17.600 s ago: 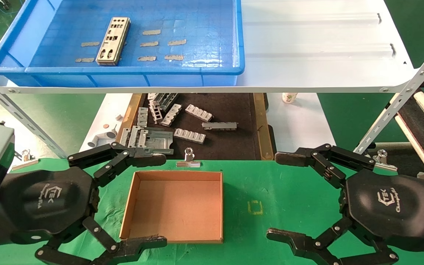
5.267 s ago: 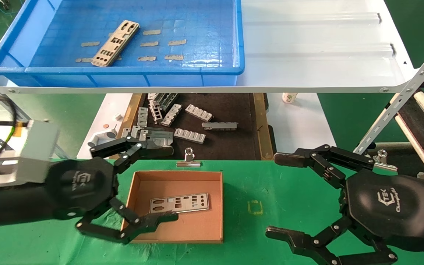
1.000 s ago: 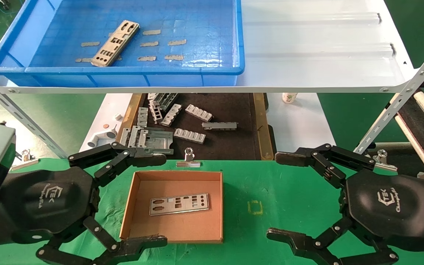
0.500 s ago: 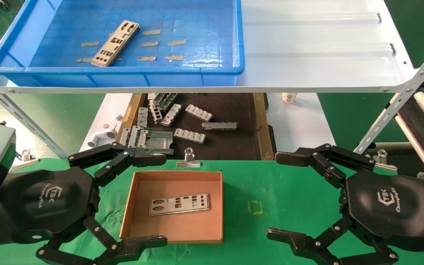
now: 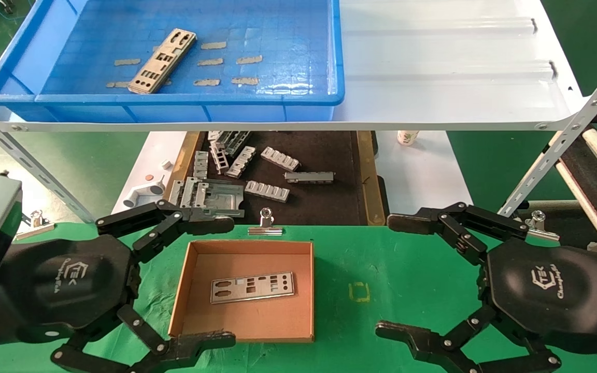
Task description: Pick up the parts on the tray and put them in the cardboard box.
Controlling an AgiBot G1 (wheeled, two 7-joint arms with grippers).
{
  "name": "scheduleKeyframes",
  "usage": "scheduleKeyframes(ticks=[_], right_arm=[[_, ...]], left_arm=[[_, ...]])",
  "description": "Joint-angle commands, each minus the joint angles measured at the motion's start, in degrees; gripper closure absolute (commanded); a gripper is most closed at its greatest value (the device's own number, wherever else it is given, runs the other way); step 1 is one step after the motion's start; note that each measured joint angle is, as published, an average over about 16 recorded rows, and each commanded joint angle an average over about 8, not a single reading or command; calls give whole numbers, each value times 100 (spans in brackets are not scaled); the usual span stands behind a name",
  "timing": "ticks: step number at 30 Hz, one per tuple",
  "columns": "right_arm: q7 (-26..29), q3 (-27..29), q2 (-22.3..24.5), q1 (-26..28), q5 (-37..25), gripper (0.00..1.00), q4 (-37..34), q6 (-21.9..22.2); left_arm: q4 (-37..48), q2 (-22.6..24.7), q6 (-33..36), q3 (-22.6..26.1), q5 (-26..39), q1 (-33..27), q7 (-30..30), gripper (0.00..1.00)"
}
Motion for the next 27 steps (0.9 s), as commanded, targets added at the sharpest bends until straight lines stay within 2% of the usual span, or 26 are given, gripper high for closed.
scheduleKeyframes(ticks=[1, 27], right_arm=[[0, 0, 0, 0, 0, 0, 0, 0], [0, 0, 0, 0, 0, 0, 0, 0]], left_arm=[[0, 0, 0, 0, 0, 0, 0, 0], [0, 0, 0, 0, 0, 0, 0, 0]])
